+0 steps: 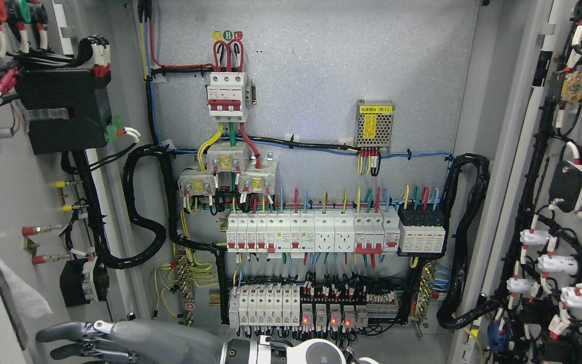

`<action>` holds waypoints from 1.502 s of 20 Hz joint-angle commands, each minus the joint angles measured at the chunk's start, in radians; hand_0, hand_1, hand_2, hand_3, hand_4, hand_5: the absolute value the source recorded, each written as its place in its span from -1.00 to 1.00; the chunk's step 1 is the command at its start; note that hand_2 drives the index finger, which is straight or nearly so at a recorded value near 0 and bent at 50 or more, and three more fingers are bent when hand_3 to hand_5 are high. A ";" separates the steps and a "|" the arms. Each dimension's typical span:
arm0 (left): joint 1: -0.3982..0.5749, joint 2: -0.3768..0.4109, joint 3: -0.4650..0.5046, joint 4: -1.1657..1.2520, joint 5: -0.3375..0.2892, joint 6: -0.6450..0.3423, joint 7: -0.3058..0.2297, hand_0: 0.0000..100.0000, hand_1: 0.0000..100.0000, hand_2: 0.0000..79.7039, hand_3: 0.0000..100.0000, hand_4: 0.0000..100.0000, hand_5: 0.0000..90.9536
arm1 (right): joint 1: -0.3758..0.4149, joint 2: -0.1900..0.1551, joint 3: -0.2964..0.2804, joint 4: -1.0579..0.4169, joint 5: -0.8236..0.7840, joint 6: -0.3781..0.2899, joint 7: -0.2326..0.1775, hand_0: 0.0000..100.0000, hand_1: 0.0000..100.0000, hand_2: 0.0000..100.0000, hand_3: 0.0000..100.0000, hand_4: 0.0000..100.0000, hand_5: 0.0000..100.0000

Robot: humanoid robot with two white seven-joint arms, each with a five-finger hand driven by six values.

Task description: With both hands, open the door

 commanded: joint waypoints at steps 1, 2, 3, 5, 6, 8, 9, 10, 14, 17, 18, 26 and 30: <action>0.000 -0.001 0.001 -0.001 0.001 -0.002 -0.001 -0.42 -1.00 -0.93 -0.94 -0.93 -1.00 | -0.047 0.000 0.034 0.043 -0.002 -0.011 -0.015 -0.56 -1.00 -1.00 -1.00 -1.00 -1.00; 0.000 -0.003 0.001 -0.002 0.001 0.000 -0.001 -0.42 -1.00 -0.93 -0.94 -0.93 -1.00 | -0.050 0.000 0.037 0.043 -0.002 -0.011 -0.015 -0.56 -1.00 -1.00 -1.00 -1.00 -1.00; 0.000 -0.003 0.001 -0.002 0.001 -0.002 -0.001 -0.42 -1.00 -0.93 -0.94 -0.93 -1.00 | -0.053 0.000 0.039 0.043 -0.005 -0.011 -0.013 -0.56 -1.00 -1.00 -1.00 -1.00 -1.00; 0.000 -0.001 0.001 -0.002 0.001 -0.002 -0.001 -0.42 -1.00 -0.93 -0.94 -0.93 -1.00 | -0.055 0.000 0.048 0.040 -0.016 -0.011 -0.013 -0.56 -1.00 -1.00 -1.00 -1.00 -1.00; -0.002 -0.001 0.001 -0.002 0.001 0.000 -0.001 -0.42 -1.00 -0.93 -0.94 -0.93 -1.00 | -0.056 0.000 0.057 0.039 -0.016 -0.011 -0.015 -0.56 -1.00 -1.00 -1.00 -1.00 -1.00; -0.002 0.001 0.001 -0.002 0.001 0.000 -0.001 -0.42 -1.00 -0.93 -0.94 -0.93 -1.00 | -0.063 0.000 0.073 0.038 -0.016 -0.011 -0.015 -0.56 -1.00 -1.00 -1.00 -1.00 -1.00; -0.002 0.001 0.001 -0.002 0.001 0.000 -0.001 -0.42 -1.00 -0.93 -0.94 -0.93 -1.00 | -0.063 0.000 0.077 0.038 -0.016 -0.011 -0.015 -0.56 -1.00 -1.00 -1.00 -1.00 -1.00; -0.003 0.001 0.001 -0.002 0.001 0.000 -0.001 -0.42 -1.00 -0.93 -0.94 -0.93 -1.00 | -0.063 0.000 0.085 0.038 -0.016 -0.011 -0.015 -0.56 -1.00 -1.00 -1.00 -1.00 -1.00; -0.003 0.004 0.001 -0.002 0.001 0.000 -0.001 -0.42 -1.00 -0.93 -0.94 -0.93 -1.00 | -0.063 0.000 0.096 0.038 -0.017 -0.014 -0.015 -0.56 -1.00 -1.00 -1.00 -1.00 -1.00; -0.003 0.007 0.001 -0.002 0.001 -0.002 -0.001 -0.42 -1.00 -0.93 -0.94 -0.93 -1.00 | -0.063 0.000 0.096 0.038 -0.017 -0.014 -0.017 -0.56 -1.00 -1.00 -1.00 -1.00 -1.00; -0.003 0.007 0.001 -0.002 0.001 0.000 -0.001 -0.42 -1.00 -0.93 -0.94 -0.93 -1.00 | -0.063 0.000 0.096 0.038 -0.017 -0.015 -0.017 -0.56 -1.00 -1.00 -1.00 -1.00 -1.00; -0.003 0.007 0.001 -0.002 0.001 0.000 -0.001 -0.42 -1.00 -0.93 -0.94 -0.93 -1.00 | -0.095 0.000 0.103 0.043 -0.031 -0.057 -0.017 -0.56 -1.00 -1.00 -1.00 -1.00 -1.00; -0.005 0.007 0.001 -0.005 0.001 -0.002 -0.001 -0.42 -1.00 -0.93 -0.94 -0.93 -1.00 | -0.110 0.000 0.113 0.044 -0.033 -0.057 -0.017 -0.56 -1.00 -1.00 -1.00 -1.00 -1.00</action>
